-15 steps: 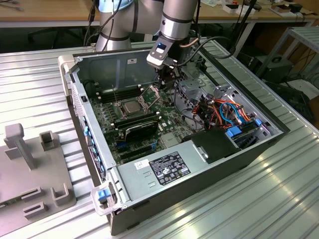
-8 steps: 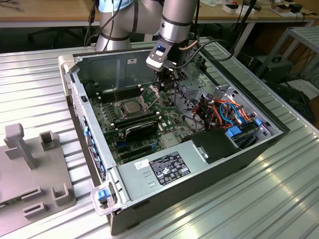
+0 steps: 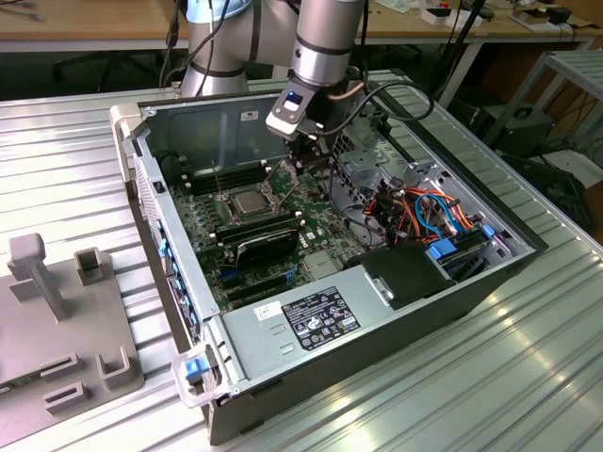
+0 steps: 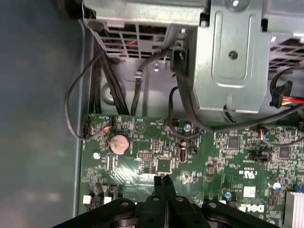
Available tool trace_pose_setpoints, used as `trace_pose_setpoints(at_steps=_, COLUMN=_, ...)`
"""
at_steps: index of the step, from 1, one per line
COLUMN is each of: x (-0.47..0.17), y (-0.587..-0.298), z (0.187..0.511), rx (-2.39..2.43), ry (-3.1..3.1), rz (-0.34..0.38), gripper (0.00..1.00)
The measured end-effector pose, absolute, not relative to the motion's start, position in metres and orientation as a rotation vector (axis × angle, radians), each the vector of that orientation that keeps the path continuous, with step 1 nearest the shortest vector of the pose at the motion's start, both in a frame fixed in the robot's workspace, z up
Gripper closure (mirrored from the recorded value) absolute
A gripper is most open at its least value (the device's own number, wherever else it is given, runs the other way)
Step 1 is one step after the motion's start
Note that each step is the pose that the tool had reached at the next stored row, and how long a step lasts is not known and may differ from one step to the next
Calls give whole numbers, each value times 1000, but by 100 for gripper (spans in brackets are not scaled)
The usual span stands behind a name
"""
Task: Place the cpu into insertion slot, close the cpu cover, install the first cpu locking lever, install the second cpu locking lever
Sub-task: 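Close the cpu cover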
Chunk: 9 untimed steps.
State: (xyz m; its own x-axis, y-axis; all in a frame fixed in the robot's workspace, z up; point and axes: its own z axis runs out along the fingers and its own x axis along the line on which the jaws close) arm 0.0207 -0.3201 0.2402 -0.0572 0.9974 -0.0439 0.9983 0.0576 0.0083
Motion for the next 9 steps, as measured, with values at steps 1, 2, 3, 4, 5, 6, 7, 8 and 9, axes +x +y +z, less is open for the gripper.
trace_pose_setpoints(at_steps=1, x=19, y=-320, z=240, rx=2131, ry=2257, rz=-38, gripper=89)
trace_pose_setpoints(at_steps=2, x=19, y=-320, z=240, rx=2131, ry=2257, rz=-38, gripper=89)
trace_pose_setpoints(at_steps=3, x=18, y=-320, z=240, rx=2131, ry=2257, rz=-37, gripper=89)
trace_pose_setpoints(at_steps=4, x=17, y=-320, z=240, rx=2131, ry=2257, rz=-37, gripper=89)
trace_pose_setpoints(at_steps=5, x=16, y=-320, z=240, rx=2131, ry=2257, rz=-37, gripper=89)
trace_pose_setpoints(at_steps=6, x=15, y=-320, z=240, rx=2131, ry=2257, rz=-37, gripper=89)
trace_pose_setpoints(at_steps=7, x=15, y=-320, z=240, rx=2131, ry=2257, rz=-37, gripper=89)
trace_pose_setpoints(at_steps=8, x=14, y=-320, z=240, rx=2131, ry=2257, rz=-37, gripper=89)
trace_pose_setpoints(at_steps=9, x=13, y=-320, z=240, rx=2131, ry=2257, rz=-37, gripper=89)
